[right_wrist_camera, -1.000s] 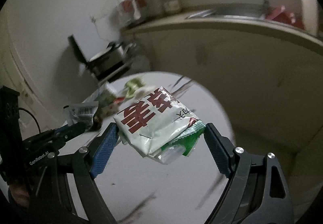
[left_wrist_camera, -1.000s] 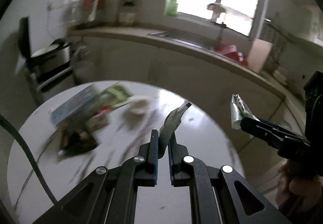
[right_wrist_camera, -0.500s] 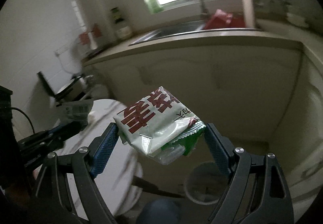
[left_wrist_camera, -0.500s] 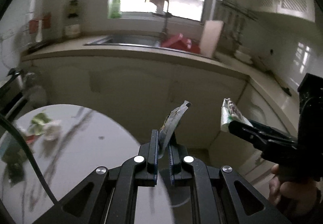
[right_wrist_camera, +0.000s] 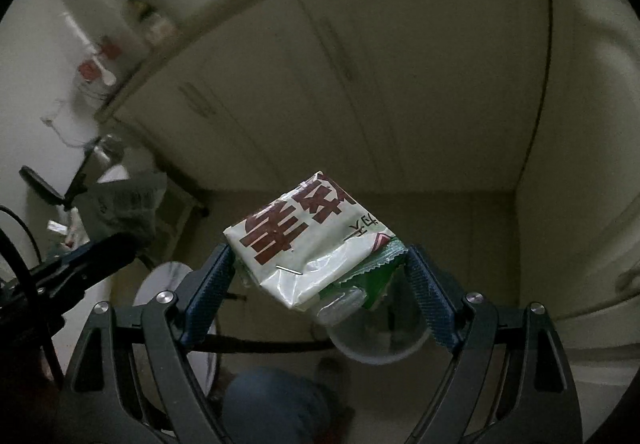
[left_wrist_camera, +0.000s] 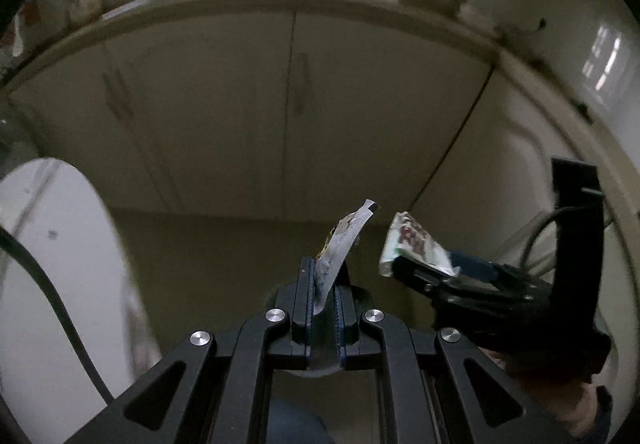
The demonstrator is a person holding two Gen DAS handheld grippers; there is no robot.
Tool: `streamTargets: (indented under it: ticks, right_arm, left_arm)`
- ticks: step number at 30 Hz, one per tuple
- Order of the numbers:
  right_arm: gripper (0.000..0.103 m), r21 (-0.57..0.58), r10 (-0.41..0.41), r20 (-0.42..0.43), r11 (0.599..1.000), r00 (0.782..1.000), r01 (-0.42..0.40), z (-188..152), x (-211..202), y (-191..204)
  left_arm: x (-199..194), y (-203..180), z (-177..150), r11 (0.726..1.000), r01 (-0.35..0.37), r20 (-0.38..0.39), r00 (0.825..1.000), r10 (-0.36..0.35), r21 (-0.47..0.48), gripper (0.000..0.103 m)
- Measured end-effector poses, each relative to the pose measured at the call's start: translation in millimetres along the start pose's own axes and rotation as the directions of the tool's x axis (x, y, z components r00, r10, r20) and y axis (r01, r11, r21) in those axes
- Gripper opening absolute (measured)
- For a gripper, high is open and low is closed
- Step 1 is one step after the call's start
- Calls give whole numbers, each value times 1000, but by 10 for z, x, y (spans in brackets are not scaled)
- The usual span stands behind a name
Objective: Collect trash
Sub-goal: 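Carry the plastic bag and silver wrapper over the floor bin and open both tools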
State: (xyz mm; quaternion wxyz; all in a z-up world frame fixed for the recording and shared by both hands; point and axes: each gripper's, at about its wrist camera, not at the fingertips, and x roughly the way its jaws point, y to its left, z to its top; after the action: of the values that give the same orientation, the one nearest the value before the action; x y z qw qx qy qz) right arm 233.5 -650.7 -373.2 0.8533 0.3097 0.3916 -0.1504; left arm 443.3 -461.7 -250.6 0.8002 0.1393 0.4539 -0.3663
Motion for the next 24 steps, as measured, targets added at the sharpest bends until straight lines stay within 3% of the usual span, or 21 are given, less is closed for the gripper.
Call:
streamTargets:
  ticks: [4, 11, 14, 15, 16, 18, 24]
  right_arm:
    - [84, 45, 0, -81, 999, 997, 4, -68, 422, -241]
    - [85, 92, 3, -166, 996, 986, 12, -198, 901, -439]
    - [89, 107, 2, -202, 994, 979, 20, -237, 1057, -502]
    - [91, 116, -8, -214, 993, 977, 33, -254, 1114, -532]
    - [93, 123, -11, -222, 992, 975, 39, -262, 1146, -555]
    - [102, 134, -16, -230, 990, 973, 48, -296, 1187, -591]
    - [103, 166, -58, -231, 981, 971, 98, -343, 1144, -613]
  left_arm:
    - [435, -7, 96, 1000, -6, -82, 997, 6, -4, 5]
    - [932, -21, 283, 999, -33, -159, 987, 35, 14, 9]
    - [1031, -62, 355, 998, -49, -174, 983, 53, 25, 40]
    - [1055, -84, 374, 997, -66, -168, 983, 71, 35, 59]
    - [1064, -111, 402, 996, -84, -155, 984, 90, 44, 70]
    - [1103, -183, 461, 994, -98, -140, 985, 104, 52, 72]
    - [1093, -199, 499, 993, -112, -112, 987, 116, 40, 82]
